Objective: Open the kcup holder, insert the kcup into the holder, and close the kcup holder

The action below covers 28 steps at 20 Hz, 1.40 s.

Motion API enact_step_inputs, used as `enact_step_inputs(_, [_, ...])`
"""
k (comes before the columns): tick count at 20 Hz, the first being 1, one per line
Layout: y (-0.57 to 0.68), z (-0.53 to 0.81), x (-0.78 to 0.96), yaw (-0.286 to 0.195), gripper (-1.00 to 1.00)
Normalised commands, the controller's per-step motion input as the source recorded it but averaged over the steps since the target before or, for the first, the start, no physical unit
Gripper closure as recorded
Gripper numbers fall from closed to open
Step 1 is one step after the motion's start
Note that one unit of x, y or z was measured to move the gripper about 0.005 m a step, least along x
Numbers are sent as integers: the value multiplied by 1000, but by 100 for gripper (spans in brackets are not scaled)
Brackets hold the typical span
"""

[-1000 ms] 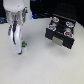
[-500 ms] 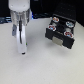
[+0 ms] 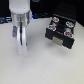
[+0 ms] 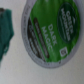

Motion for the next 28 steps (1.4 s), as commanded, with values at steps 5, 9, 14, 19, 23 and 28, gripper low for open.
enact_step_inputs(5, [-4,-6,1,-71,100])
enact_step_inputs(9, [141,409,34,-56,100])
enact_step_inputs(14, [277,751,88,-29,100])
enact_step_inputs(19, [448,845,164,-8,100])
enact_step_inputs(23, [587,774,174,-2,100])
enact_step_inputs(28, [652,692,179,6,100])
